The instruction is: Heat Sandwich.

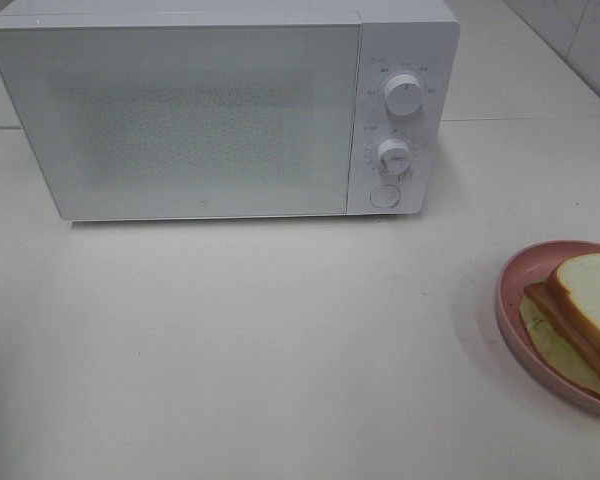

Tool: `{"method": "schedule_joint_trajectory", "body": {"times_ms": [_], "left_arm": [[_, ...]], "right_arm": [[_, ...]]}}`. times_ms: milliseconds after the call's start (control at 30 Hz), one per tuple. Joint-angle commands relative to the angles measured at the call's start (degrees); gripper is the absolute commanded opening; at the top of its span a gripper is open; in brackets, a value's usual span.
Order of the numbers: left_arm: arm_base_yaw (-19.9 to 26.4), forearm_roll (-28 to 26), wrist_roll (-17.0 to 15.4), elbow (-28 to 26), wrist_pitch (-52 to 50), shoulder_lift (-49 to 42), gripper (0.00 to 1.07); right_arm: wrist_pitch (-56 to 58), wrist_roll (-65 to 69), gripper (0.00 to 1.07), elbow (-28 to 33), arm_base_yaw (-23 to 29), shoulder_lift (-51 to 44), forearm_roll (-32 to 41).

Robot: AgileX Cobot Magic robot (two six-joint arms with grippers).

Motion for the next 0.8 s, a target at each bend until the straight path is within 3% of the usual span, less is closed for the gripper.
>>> {"method": "schedule_joint_trajectory", "body": {"times_ms": [33, 300, 800], "left_arm": [[0.06, 0.23, -0.63, 2.01, 0.06, -3.95, 0.98], [0.06, -0.23, 0.52, 5.10, 3.09, -14.84, 0.98], [0.06, -0.69, 0.52, 5.21, 3.15, -28.25, 0.98]], "right_arm": [[-0.80, -0.52, 0.75, 0.06, -0.46, -1.55, 0.17], [-0.80, -0.57, 0.75, 0.06, -0.46, -1.55, 0.17], [-0.80, -0.52, 0.75, 0.06, -0.46, -1.55, 0.17]]}}
